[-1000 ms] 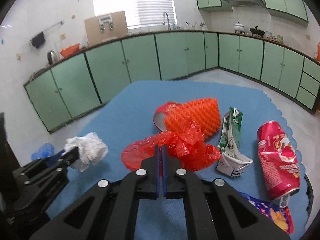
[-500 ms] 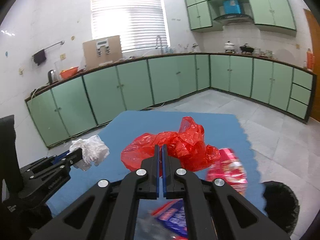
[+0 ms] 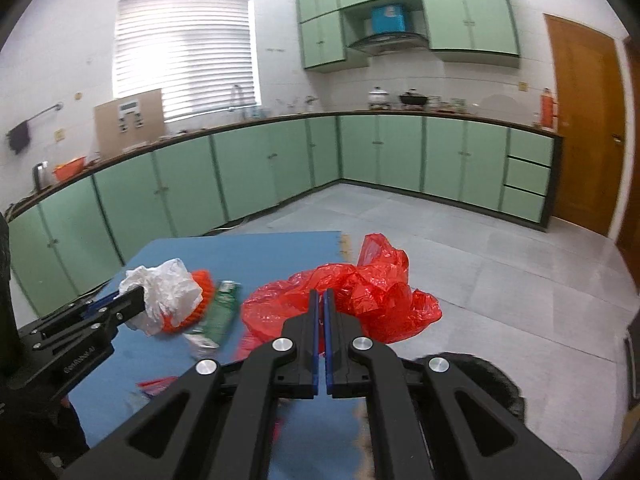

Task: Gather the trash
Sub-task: 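Lift the tissue and red bag and carry them toward the black bin, then open both tools over the black bin to drop tissue and red bag, then move both tools back over the trash on the mat, then grasp the clear plastic bottle by its cap with the right tool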

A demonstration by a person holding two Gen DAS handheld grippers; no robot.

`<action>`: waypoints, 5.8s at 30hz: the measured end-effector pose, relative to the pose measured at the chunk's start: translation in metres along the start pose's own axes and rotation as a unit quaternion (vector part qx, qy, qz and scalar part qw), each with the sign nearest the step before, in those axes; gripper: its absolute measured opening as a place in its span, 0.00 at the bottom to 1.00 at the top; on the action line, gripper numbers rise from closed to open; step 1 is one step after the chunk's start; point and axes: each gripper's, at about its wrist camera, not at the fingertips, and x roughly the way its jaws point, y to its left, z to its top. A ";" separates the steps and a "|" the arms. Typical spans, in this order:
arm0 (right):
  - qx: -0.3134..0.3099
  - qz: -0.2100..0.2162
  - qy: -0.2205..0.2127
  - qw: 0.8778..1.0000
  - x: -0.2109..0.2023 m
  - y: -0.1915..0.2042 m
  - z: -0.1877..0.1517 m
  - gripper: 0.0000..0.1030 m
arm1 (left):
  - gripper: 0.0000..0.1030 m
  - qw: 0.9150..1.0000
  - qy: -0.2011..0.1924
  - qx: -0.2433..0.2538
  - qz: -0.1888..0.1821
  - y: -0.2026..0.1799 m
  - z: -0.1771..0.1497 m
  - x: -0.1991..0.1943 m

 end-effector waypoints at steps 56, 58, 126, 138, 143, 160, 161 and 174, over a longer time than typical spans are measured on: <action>0.081 -0.040 -0.011 0.996 -0.026 -0.130 -0.037 0.93 | 0.76 0.998 0.024 0.053 -0.040 -0.100 -0.021 0.033; 0.069 -0.021 -0.016 0.997 -0.031 -0.110 -0.037 0.93 | 0.76 0.999 0.018 0.048 -0.019 -0.081 -0.021 0.017; -0.086 0.246 0.121 0.958 0.015 0.072 -0.145 0.54 | 0.76 0.981 0.103 -0.056 0.156 0.097 -0.125 -0.052; -0.089 0.284 0.133 0.945 0.018 0.085 -0.146 0.31 | 0.76 0.980 0.102 -0.060 0.162 0.102 -0.123 -0.052; -0.083 0.277 0.135 0.948 0.020 0.086 -0.145 0.35 | 0.76 0.980 0.104 -0.059 0.161 0.102 -0.122 -0.050; -0.080 0.307 0.097 0.943 -0.001 0.094 -0.118 0.31 | 0.76 0.980 0.094 -0.063 0.165 0.108 -0.117 -0.056; -0.079 0.309 0.093 0.943 -0.003 0.094 -0.115 0.31 | 0.76 0.980 0.093 -0.063 0.165 0.108 -0.116 -0.056; -0.043 0.311 0.021 0.949 -0.025 0.068 -0.068 0.31 | 0.76 0.986 0.067 -0.062 0.137 0.094 -0.093 -0.059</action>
